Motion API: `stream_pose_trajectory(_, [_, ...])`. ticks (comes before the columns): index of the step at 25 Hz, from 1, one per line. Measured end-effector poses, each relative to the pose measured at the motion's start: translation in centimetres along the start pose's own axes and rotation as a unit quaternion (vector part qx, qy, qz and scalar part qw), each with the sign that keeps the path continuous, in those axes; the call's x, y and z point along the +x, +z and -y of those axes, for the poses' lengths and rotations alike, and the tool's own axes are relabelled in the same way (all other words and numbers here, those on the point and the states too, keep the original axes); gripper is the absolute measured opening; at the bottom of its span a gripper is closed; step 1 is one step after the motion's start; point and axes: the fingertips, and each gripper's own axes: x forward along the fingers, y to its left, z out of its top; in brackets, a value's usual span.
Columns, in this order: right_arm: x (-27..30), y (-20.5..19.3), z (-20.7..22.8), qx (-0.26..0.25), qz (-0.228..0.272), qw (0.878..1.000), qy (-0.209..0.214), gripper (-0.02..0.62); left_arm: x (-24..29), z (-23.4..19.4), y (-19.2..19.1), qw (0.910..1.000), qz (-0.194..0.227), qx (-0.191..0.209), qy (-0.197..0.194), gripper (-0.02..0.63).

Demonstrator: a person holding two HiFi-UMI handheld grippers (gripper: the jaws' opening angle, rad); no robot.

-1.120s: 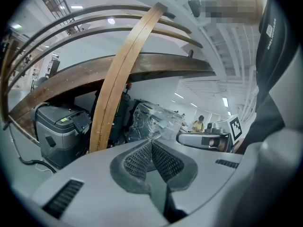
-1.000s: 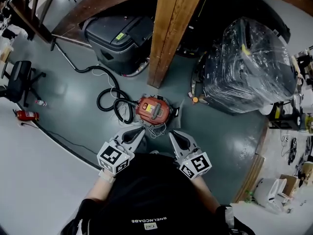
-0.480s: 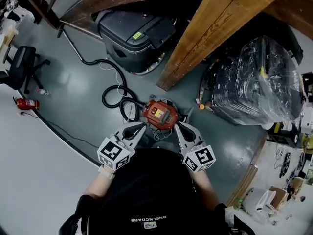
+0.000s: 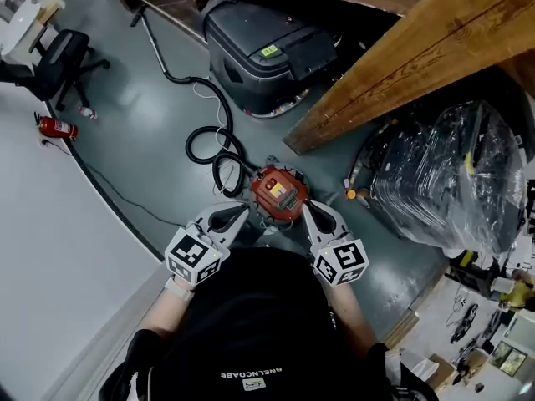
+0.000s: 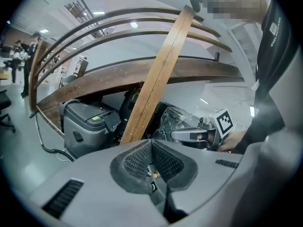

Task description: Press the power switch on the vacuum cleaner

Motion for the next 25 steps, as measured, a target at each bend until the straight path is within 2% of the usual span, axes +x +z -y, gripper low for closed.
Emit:
stream_pose_trajectory(4, [1.1, -1.9, 0.9, -0.008, -0.045, 0.999, 0.026, 0.026, -0.2, 0.2, -1.4, 0.9988, 0.001, -0.025, 0.041, 0.014])
stream_pose_trajectory(7, [2.6, -3.4, 1.7, -0.042, -0.078, 0.995, 0.035, 0.026, -0.2, -0.1, -2.7, 0.9970, -0.003, -0.037, 0.067, 0.014])
stream_pose_trajectory(10, [4.7, -5.3, 2.2, -0.072, -0.109, 0.990, 0.046, 0.026, -0.5, -0.7, -4.0, 0.9939, -0.001, -0.053, 0.096, 0.015])
stream_pose_trajectory(16, [9.2, -10.1, 2.7, -0.089, -0.179, 0.977, 0.078, 0.026, -1.5, -2.4, -6.2, 0.9848, -0.006, -0.080, 0.154, 0.015])
stream_pose_trajectory(21, [12.8, -15.1, 4.4, -0.116, -0.237, 0.961, 0.081, 0.026, -2.1, -3.6, -8.0, 0.9787, -0.016, -0.097, 0.180, 0.015])
stream_pose_trajectory(25, [15.4, -19.0, 6.1, -0.111, -0.276, 0.952, 0.073, 0.026, -2.7, -4.3, -10.0, 0.9746, -0.022, -0.116, 0.190, 0.014])
